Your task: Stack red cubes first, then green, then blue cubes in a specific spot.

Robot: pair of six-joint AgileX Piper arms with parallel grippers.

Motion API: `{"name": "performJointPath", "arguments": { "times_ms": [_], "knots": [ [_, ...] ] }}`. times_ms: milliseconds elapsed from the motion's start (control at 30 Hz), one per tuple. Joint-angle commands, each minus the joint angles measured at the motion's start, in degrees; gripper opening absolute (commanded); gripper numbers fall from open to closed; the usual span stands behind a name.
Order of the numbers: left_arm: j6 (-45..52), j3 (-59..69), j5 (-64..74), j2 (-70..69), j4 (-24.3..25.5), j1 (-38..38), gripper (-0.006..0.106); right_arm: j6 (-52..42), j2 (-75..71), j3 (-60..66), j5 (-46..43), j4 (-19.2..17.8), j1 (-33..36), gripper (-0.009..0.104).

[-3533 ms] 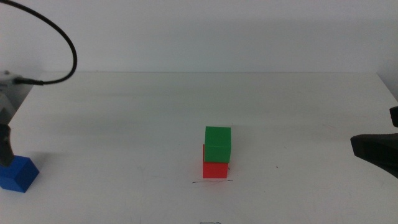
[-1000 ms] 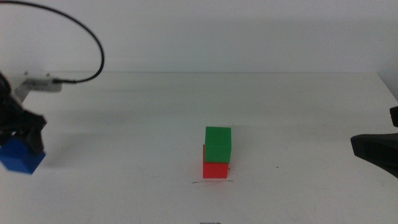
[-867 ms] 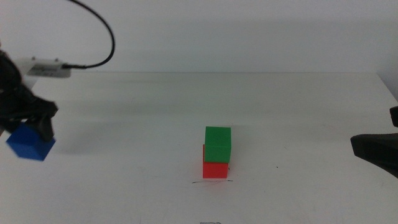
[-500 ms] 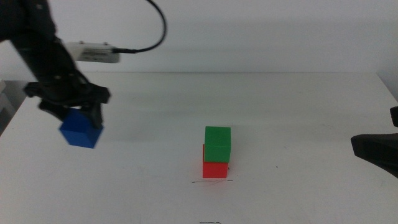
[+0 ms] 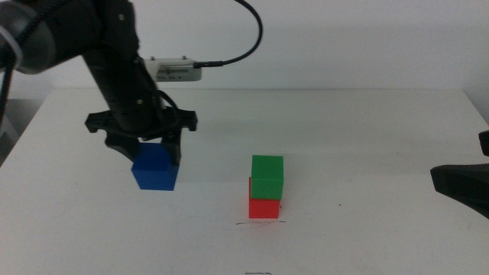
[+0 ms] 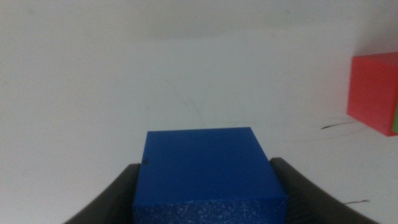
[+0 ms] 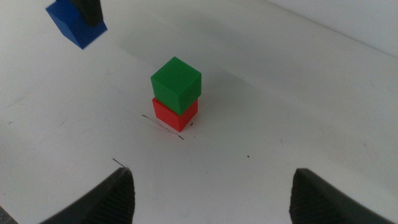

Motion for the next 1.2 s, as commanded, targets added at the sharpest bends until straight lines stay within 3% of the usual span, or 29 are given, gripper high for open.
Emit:
{"name": "performJointPath", "arguments": {
  "times_ms": [0,167,667,1167],
  "knots": [
    [-5.02,-2.37,5.32,-3.47,1.71,-2.14,0.042,-0.45,-0.24,-1.33,-3.59,0.06,-0.48,0.063],
    [-8.63,-5.06,5.32,-3.47,3.47,-4.93,0.036,-0.45,-0.24,-1.33,-3.59,0.06,-0.48,0.063],
    [-14.09,-11.59,5.32,-3.47,-0.64,-7.67,0.027,-0.45,-0.24,-1.33,-3.59,0.06,-0.48,0.063],
    [-15.3,-19.85,5.28,2.14,-2.19,-14.8,0.027,-0.45,-0.24,-1.33,-3.65,0.09,-0.48,0.063]
  ]
}}
